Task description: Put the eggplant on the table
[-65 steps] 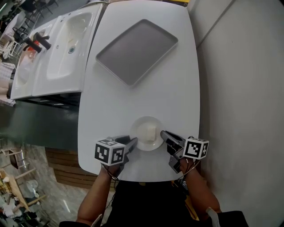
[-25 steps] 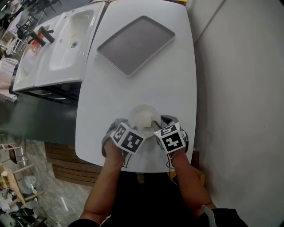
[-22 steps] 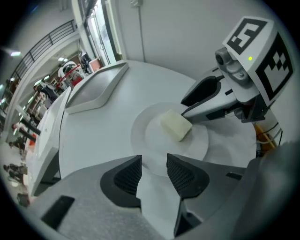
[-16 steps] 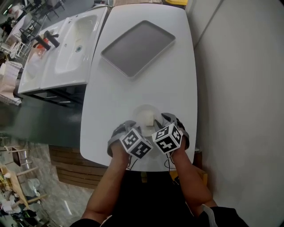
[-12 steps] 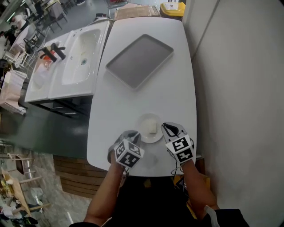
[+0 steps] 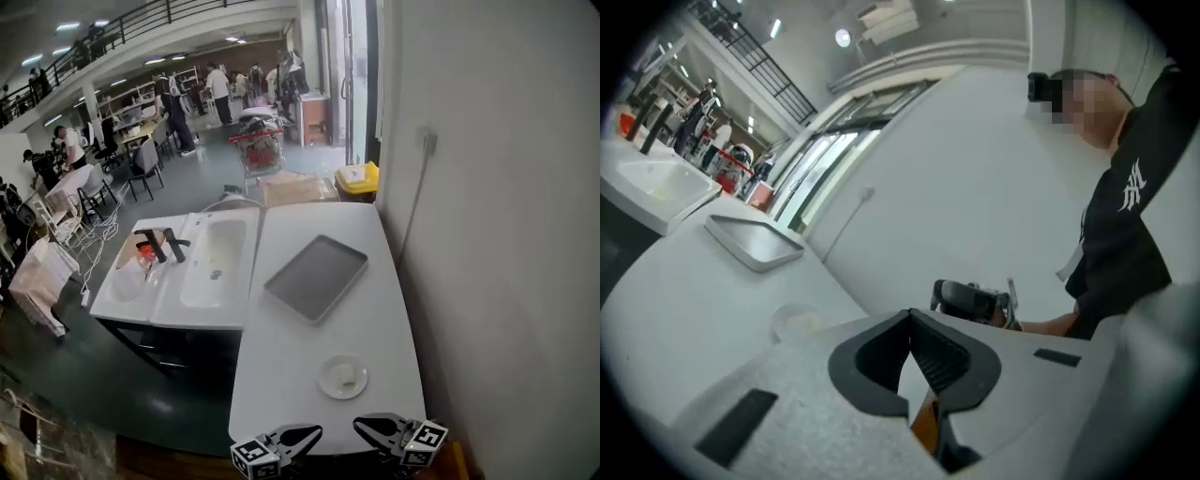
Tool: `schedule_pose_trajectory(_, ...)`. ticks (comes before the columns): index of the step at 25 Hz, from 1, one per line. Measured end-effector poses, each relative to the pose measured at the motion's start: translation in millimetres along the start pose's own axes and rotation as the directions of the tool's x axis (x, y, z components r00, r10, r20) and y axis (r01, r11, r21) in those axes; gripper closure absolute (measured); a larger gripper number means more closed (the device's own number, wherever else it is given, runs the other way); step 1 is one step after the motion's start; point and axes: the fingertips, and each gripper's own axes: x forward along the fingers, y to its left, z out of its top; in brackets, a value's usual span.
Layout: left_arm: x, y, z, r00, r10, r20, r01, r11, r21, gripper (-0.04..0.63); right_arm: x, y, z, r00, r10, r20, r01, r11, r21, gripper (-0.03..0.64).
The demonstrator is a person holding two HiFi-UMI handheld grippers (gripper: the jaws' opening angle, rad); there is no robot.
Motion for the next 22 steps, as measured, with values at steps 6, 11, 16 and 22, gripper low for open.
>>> schedule_pose_trajectory(6, -49, -24, 23, 0.994, -0.107, 0.039, 0.105, 0.993, 0.046, 0.589, 48, 69, 7, 0.996, 0.064, 0.064, -0.061, 0.997, -0.044, 0.614)
schedule_pose_trajectory(11, -80, -54, 6, 0.977, -0.213, 0.025, 0.213, 0.977, 0.002, 0.589, 45, 108, -9, 0.997, -0.003, 0.077, 0.004, 1.000, -0.011, 0.614)
schedule_pose_trajectory(16, -88, -84, 0, 0.972, -0.234, -0.010, 0.234, 0.971, 0.045, 0.589, 35, 130, -23, 0.997, -0.007, 0.082, 0.006, 1.000, 0.012, 0.614)
schedule_pose_trajectory(22, -89, -63, -4, 0.986, -0.163, -0.046, 0.167, 0.979, 0.114, 0.589, 33, 105, -8, 0.995, 0.023, 0.093, -0.023, 1.000, 0.001, 0.614)
